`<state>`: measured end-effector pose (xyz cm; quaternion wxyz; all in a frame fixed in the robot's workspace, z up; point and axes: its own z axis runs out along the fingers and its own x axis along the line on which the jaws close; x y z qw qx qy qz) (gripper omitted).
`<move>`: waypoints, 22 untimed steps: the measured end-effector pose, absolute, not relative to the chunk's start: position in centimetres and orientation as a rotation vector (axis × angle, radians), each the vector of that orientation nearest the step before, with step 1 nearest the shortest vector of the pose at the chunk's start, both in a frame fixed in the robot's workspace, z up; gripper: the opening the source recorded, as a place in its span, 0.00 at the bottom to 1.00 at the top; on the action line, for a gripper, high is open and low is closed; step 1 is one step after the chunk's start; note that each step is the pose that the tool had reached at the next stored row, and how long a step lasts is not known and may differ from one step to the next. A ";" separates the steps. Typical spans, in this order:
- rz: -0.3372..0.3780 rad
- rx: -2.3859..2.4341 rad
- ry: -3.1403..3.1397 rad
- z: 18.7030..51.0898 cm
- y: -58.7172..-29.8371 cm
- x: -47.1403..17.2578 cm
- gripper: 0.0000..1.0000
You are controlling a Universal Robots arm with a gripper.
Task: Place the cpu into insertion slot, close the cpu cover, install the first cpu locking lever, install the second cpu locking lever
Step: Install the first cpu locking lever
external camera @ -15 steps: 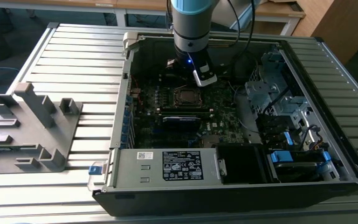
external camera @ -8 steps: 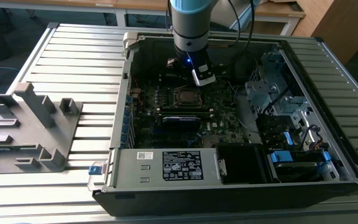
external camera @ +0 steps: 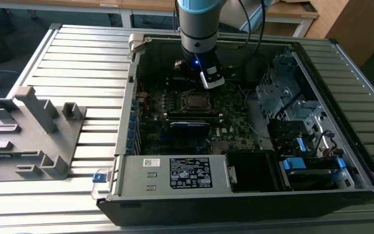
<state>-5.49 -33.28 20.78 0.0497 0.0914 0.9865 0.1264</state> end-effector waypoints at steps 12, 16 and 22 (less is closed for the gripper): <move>0.382 0.327 2.996 20.6 -33.2 -5.5 0.11; 0.380 0.355 2.991 20.5 -33.1 -5.5 0.11; 0.378 0.389 2.984 20.4 -33.0 -5.6 0.11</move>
